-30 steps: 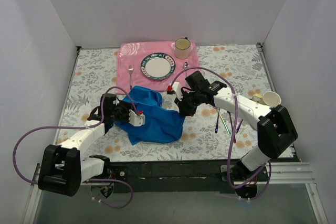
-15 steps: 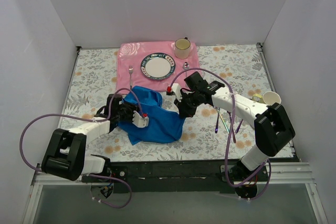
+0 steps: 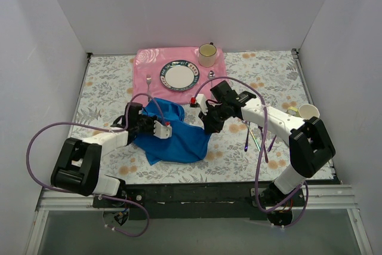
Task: Fold the napkin into a case and place the utensils inside
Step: Flatten out the crumpled napkin at the center of the board.
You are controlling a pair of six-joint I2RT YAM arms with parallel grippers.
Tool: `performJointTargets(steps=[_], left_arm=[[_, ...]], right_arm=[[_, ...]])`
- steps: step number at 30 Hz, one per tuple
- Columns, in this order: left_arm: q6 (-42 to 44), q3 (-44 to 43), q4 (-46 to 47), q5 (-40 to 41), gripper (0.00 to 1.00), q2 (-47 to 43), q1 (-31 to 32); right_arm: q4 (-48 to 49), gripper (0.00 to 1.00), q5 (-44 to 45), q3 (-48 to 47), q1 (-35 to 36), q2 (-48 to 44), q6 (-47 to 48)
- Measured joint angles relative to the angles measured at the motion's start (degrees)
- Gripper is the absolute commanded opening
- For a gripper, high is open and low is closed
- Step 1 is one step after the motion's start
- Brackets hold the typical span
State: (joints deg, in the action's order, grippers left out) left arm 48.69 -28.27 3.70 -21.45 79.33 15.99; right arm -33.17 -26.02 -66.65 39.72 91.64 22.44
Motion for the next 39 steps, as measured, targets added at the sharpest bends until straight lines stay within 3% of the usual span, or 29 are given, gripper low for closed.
performJointTargets(steps=[7, 11, 13, 14, 17, 23, 29, 39], left_arm=[[-20.68, -21.97, -13.53, -6.08, 0.0, -0.24, -4.13], [-30.03, -26.38, -18.58, -10.86, 0.0, -3.89, -10.1], [-31.54, -26.51, -21.75, -12.15, 0.18, -5.38, -11.52], [-31.28, -26.16, -23.12, -12.37, 0.35, -5.81, -11.45], [-28.89, -23.5, -25.44, -11.5, 0.49, -6.6, -9.35], [-20.7, -12.79, -24.17, -6.16, 0.48, -7.74, -2.75], [-11.13, -3.56, -14.36, -1.64, 0.44, -7.48, -1.49], [-4.52, -0.24, 2.23, 1.29, 0.38, 0.31, -1.25]], right_arm=[[-0.7, 0.01, 0.2, -0.22, -0.72, -0.11, 0.13], [-2.4, 0.01, 1.05, -0.22, -2.29, -1.68, 0.79], [-2.99, 0.01, 1.49, -0.22, -3.06, -3.21, 1.4], [-3.15, 0.01, 1.53, -0.22, -3.39, -4.0, 1.7], [-3.37, 0.01, 1.53, -0.35, -3.89, -4.98, 2.1], [-4.63, 0.01, 1.07, -1.51, -3.87, -2.82, 2.4], [-4.94, 0.01, 0.17, -1.53, -3.87, -2.62, 2.38], [-4.92, 0.01, -0.76, -1.55, -3.87, -2.01, 2.21]])
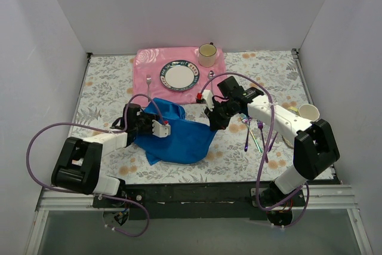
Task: Fold the napkin into a case and place the utensils inside
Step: Flatten out the crumpled napkin at the center of the board.
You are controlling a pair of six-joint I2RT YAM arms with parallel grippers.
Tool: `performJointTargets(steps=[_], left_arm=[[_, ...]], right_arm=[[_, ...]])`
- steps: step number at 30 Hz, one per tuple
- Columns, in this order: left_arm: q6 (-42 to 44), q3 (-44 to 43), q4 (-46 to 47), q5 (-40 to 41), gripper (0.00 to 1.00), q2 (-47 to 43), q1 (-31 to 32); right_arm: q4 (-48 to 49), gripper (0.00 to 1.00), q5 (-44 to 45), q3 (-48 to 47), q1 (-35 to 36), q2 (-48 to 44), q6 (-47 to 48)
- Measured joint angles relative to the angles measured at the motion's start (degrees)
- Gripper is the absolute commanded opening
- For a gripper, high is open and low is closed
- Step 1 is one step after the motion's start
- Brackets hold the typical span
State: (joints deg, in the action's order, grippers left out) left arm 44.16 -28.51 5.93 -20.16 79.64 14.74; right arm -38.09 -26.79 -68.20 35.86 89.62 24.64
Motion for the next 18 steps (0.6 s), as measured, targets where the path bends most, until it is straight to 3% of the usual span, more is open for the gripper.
performJointTargets(steps=[11, 18], left_arm=[[0.74, -0.28, 6.14, 0.17, 0.34, 4.39, 0.02], [-2.27, -2.71, 6.34, -0.17, 0.08, 5.46, 0.02]], right_arm=[[0.0, 0.01, -0.42, -0.07, 0.0, 0.09, 0.0], [0.02, 0.01, -0.48, -0.07, 0.0, 0.61, 0.0]])
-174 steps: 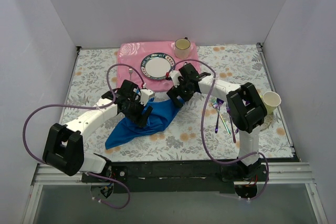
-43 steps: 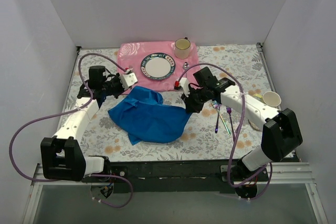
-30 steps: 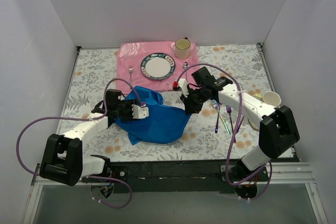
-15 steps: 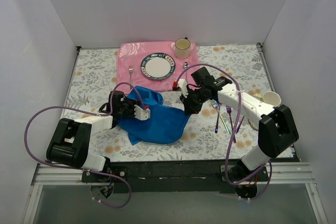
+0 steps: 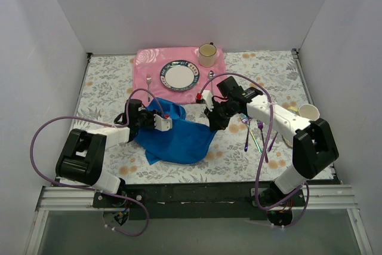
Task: Fold the napkin into a case and place the utensils inside
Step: Flatten out the crumpled napkin at the center of the board.
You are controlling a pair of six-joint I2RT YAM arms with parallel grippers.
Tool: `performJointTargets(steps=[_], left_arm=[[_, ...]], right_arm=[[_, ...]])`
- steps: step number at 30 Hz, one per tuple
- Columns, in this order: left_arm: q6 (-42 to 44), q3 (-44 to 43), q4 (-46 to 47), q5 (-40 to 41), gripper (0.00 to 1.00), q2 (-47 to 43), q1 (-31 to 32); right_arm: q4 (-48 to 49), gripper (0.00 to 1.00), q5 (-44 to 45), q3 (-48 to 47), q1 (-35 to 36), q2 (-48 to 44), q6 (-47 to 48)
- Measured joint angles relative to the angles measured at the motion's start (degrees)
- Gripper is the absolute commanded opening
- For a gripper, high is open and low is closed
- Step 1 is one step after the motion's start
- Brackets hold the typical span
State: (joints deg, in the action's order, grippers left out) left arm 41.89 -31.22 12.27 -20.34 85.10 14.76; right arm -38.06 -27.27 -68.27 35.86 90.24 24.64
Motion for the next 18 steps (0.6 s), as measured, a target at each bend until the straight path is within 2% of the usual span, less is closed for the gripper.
performJointTargets(steps=[1, 2, 11, 18], left_arm=[[-0.61, -0.79, -0.26, -0.04, 0.02, 0.0, 0.0], [-1.03, -1.36, -0.37, -0.13, 0.0, 0.0, 0.0], [-12.11, -10.71, -10.01, -1.92, 0.0, -0.31, -1.01], [-26.64, -17.9, -19.67, -5.25, 0.0, -3.13, -6.99]], right_arm=[[0.02, 0.01, -0.02, 0.0, 0.0, 0.04, 0.0], [0.0, 0.01, -0.04, 0.0, 0.0, 0.11, 0.0], [0.0, 0.01, 0.07, 0.0, -0.17, 0.15, 0.02], [-1.25, 0.01, 1.16, 0.59, -1.16, -2.19, 1.03]])
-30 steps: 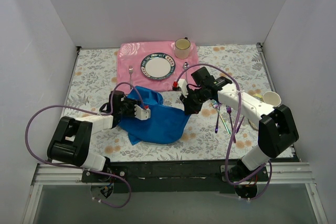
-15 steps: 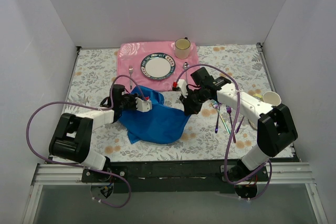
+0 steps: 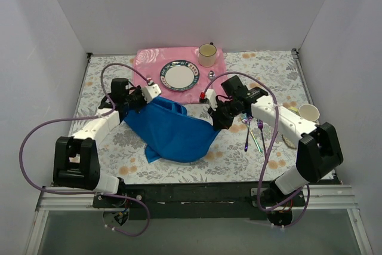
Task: Fold the napkin into a case and place the utensils inside
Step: Flatten out the crumpled napkin at the center of the board.
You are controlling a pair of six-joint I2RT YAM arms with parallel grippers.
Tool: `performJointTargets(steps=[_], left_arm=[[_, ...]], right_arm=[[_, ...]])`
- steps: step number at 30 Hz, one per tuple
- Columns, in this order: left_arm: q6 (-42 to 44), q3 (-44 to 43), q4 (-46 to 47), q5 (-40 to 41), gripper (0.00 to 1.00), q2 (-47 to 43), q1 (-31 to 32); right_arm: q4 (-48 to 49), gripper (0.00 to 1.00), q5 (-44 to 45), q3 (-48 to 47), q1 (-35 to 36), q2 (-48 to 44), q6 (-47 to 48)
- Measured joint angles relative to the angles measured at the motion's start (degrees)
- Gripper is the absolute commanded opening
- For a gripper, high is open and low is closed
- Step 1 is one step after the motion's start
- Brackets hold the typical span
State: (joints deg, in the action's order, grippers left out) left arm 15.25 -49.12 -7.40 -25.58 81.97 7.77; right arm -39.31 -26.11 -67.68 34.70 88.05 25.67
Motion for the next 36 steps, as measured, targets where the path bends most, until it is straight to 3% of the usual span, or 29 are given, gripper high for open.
performJointTargets(steps=[10, 16, 19, 27, 36], left_arm=[[-16.33, 1.9, -12.55, -2.19, 0.0, -8.61, -5.03], [-24.85, 5.46, -13.2, 0.11, 0.0, -5.84, -6.34], [-27.71, 5.46, -12.79, 1.11, 0.04, -2.01, -6.75], [-30.6, 4.81, -12.26, 2.25, 0.33, 4.09, -7.32], [-28.87, -1.09, -13.77, 1.95, 0.33, 5.9, -7.32]], right_arm=[[-4.37, 0.01, 0.24, 0.04, -0.2, -8.28, 4.98], [-5.4, 0.01, -1.62, 1.05, 0.48, -6.54, 6.05], [-5.6, 0.01, -2.47, 1.05, 1.55, -4.48, 6.05], [-5.66, 0.01, -2.8, 3.74, 4.66, -2.43, 6.32], [-5.7, 0.01, -2.73, 5.03, 6.69, -2.25, 6.8]])
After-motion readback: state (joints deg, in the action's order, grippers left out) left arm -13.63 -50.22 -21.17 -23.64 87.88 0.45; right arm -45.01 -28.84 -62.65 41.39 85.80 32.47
